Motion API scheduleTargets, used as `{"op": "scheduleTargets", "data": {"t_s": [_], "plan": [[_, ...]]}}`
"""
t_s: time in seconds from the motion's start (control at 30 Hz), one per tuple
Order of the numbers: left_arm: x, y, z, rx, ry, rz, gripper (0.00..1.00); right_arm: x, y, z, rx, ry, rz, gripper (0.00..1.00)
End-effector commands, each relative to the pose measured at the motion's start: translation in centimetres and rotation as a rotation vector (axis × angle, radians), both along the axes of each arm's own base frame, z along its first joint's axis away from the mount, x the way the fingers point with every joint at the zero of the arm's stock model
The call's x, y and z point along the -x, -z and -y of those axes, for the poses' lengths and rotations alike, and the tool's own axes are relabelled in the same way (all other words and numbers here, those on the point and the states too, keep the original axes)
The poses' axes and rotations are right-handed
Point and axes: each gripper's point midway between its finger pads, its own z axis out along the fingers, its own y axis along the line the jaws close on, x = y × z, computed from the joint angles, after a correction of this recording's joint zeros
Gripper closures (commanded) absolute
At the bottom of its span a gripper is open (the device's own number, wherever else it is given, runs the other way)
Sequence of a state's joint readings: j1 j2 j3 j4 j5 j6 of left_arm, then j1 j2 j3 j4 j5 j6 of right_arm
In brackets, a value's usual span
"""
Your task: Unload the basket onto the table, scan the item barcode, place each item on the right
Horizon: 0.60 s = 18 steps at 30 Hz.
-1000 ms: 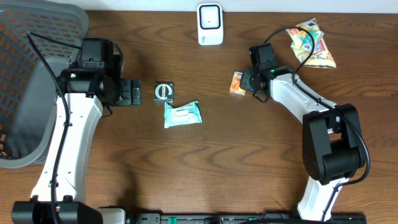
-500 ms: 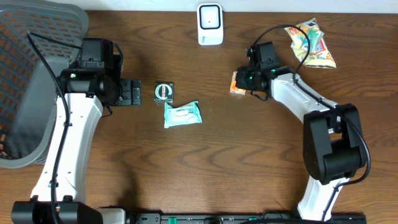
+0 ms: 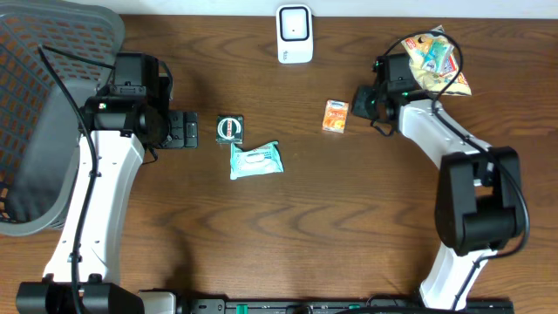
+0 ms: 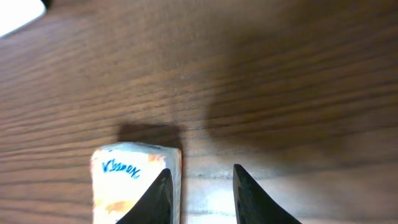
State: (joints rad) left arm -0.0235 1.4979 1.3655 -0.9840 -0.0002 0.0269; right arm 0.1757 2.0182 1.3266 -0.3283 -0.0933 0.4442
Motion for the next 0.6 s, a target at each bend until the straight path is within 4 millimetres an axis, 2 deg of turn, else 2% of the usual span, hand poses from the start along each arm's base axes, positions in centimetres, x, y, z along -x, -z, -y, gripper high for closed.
{"op": "scheduleTargets", "data": {"t_s": [0.0, 0.07, 0.27, 0.5, 0.57], "plan": [[0.1, 0.4, -0.1, -0.011, 0.003, -0.014, 0.02, -0.1, 2.0, -1.5, -0.037, -0.021, -0.028, 0.73], [0.1, 0.4, -0.1, -0.011, 0.003, -0.014, 0.02, -0.2, 2.2, -2.6, -0.079, -0.050, -0.027, 0.71], [0.1, 0.4, -0.1, -0.011, 0.003, -0.013, 0.02, -0.2, 1.1, -5.5, -0.217, -0.162, -0.003, 0.71], [0.1, 0.4, -0.1, -0.011, 0.003, -0.014, 0.02, -0.1, 0.7, -5.4, -0.218, -0.161, -0.005, 0.76], [0.1, 0.4, -0.1, -0.011, 0.003, -0.013, 0.02, -0.1, 0.2, -5.1, -0.218, -0.157, 0.001, 0.73]]}}
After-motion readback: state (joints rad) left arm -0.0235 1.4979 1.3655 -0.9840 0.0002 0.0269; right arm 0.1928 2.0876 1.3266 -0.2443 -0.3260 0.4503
